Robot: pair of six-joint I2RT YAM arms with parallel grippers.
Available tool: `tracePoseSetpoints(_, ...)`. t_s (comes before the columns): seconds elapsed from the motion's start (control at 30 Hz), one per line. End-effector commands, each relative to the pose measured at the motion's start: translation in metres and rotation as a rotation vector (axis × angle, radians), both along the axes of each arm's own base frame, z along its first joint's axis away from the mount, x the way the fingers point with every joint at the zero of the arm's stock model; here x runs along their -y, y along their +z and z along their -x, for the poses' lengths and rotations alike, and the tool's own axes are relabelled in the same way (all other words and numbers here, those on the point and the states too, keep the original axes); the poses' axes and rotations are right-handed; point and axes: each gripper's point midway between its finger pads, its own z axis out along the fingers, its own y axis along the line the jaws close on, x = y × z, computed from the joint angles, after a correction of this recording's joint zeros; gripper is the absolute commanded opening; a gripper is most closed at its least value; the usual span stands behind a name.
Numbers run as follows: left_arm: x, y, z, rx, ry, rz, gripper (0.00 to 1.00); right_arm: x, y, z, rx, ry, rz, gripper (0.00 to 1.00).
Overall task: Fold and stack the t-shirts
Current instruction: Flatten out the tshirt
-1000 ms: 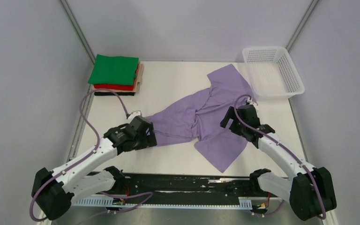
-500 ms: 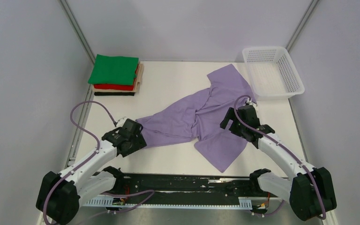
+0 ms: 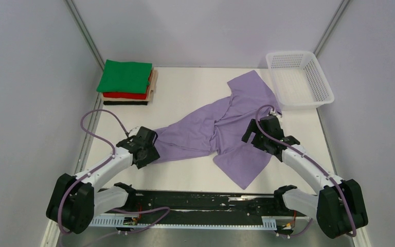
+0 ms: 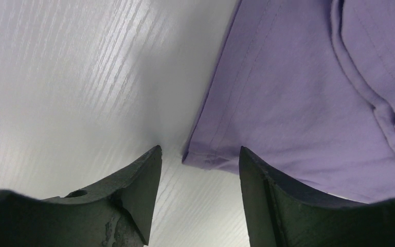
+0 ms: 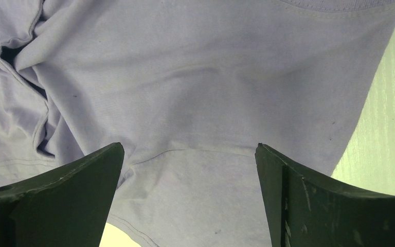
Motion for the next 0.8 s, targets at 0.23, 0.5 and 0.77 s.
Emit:
tracePoseSetpoints(0.23, 0.015, -0.004, 0.008, -0.118, -0.036, 0.061, 0.57, 0.007, 0.002, -0.007, 0.018, -0.032, 0.030, 1.00)
tracePoseSetpoints(0.5, 0.016, -0.016, 0.012, -0.235, -0.062, 0.013, 0.56, 0.011, 0.001, -0.007, 0.019, -0.044, 0.048, 1.00)
tracePoseSetpoints(0.77, 0.026, -0.027, 0.016, -0.315, -0.121, -0.073, 0.48, 0.015, 0.000, -0.008, 0.019, -0.059, 0.066, 1.00)
